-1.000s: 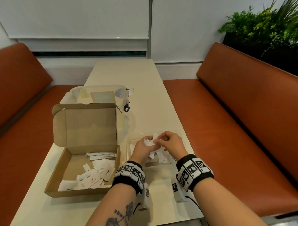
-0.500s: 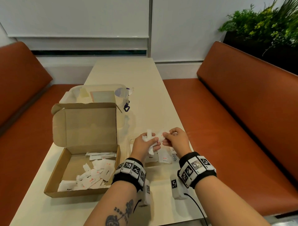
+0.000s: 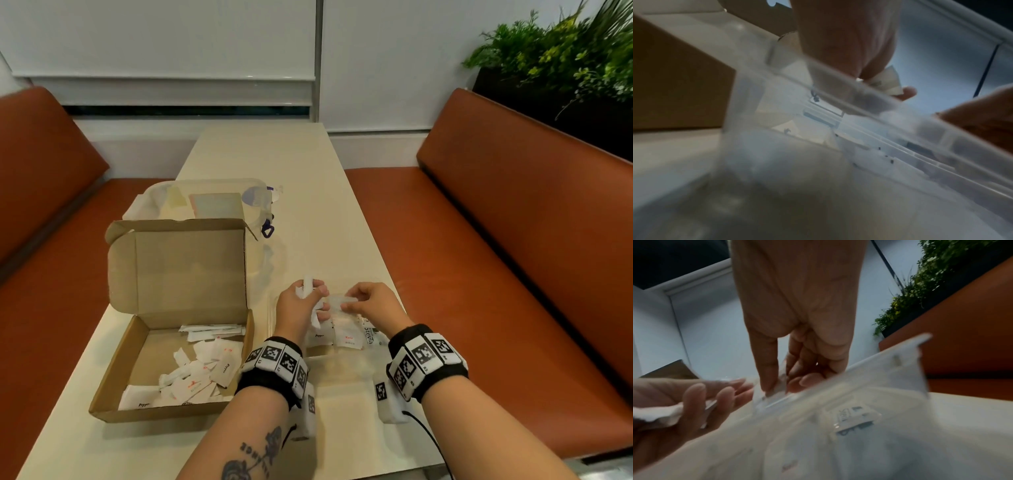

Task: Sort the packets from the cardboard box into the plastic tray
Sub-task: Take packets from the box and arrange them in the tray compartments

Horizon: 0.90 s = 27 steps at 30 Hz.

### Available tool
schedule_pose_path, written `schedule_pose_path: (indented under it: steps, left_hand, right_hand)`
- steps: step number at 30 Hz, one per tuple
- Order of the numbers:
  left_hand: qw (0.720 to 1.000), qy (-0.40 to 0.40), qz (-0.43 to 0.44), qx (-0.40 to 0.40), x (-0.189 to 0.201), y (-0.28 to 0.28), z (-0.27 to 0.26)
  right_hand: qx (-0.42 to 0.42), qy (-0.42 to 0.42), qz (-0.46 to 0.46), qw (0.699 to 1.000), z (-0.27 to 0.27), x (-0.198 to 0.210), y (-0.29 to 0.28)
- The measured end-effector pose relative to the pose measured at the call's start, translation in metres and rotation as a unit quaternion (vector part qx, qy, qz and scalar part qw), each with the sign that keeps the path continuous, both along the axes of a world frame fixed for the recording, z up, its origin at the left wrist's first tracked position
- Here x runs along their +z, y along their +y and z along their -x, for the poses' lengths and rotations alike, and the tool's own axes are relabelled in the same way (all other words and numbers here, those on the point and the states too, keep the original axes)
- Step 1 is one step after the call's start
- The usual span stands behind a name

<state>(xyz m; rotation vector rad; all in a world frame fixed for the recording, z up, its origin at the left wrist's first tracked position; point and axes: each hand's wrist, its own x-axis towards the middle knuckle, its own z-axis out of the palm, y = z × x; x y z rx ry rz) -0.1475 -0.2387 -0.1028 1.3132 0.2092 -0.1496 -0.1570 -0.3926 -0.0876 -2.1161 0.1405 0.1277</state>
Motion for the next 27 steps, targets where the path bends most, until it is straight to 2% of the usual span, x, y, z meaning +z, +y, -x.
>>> schedule_pose_path:
  steps: [3, 6, 14, 23, 27]
  left_hand:
    - [0.999, -0.008, 0.023, 0.038, -0.005, 0.003, 0.0]
    - [0.998, -0.012, 0.011, 0.052, -0.01, 0.006, 0.002]
    - [0.998, -0.017, 0.011, 0.057, -0.017, 0.007, 0.005]
    - [0.998, -0.018, 0.024, 0.058, -0.018, 0.008, 0.006]
    - [0.998, -0.012, 0.034, 0.053, -0.019, 0.007, 0.005]
  right_hand:
    - [0.021, 0.052, 0.049, 0.997, 0.005, -0.003, -0.009]
    - [0.059, 0.077, 0.088, 0.991, 0.01, -0.007, -0.011]
    - [0.059, 0.038, 0.186, 0.98, 0.014, -0.025, -0.001]
    - [0.112, 0.019, 0.252, 0.961, 0.017, -0.026, 0.003]
    - [0.108, 0.01, 0.269, 0.957, 0.017, -0.027, 0.007]
